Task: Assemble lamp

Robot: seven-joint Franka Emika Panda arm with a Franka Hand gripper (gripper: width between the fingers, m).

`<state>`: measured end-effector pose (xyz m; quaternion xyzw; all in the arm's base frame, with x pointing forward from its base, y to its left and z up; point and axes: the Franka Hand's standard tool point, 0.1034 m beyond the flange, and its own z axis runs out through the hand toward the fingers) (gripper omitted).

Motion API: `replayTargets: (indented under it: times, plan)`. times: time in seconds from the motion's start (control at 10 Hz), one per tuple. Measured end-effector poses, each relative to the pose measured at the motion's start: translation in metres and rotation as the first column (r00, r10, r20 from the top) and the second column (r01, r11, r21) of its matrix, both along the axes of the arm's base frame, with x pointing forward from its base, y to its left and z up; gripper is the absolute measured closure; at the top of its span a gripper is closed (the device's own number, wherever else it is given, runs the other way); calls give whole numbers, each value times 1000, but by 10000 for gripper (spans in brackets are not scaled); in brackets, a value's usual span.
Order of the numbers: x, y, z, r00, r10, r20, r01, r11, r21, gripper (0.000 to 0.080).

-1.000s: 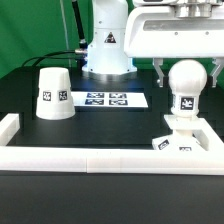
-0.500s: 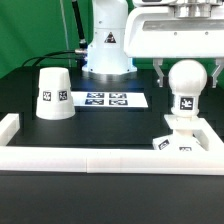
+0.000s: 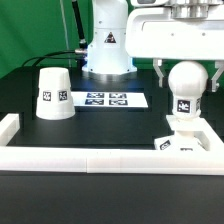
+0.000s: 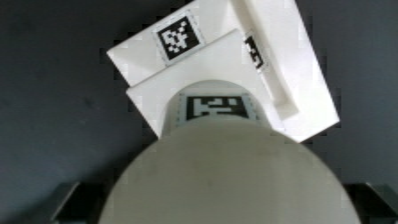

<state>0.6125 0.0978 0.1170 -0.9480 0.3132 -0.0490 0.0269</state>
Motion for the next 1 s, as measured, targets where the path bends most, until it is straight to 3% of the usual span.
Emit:
replayTargets:
  times: [0.6, 1.0]
  plan:
    - [-3, 2, -1, 916, -400, -31, 401, 915, 37, 220]
    - [-4, 4, -2, 770, -634, -63, 637, 768, 59, 220]
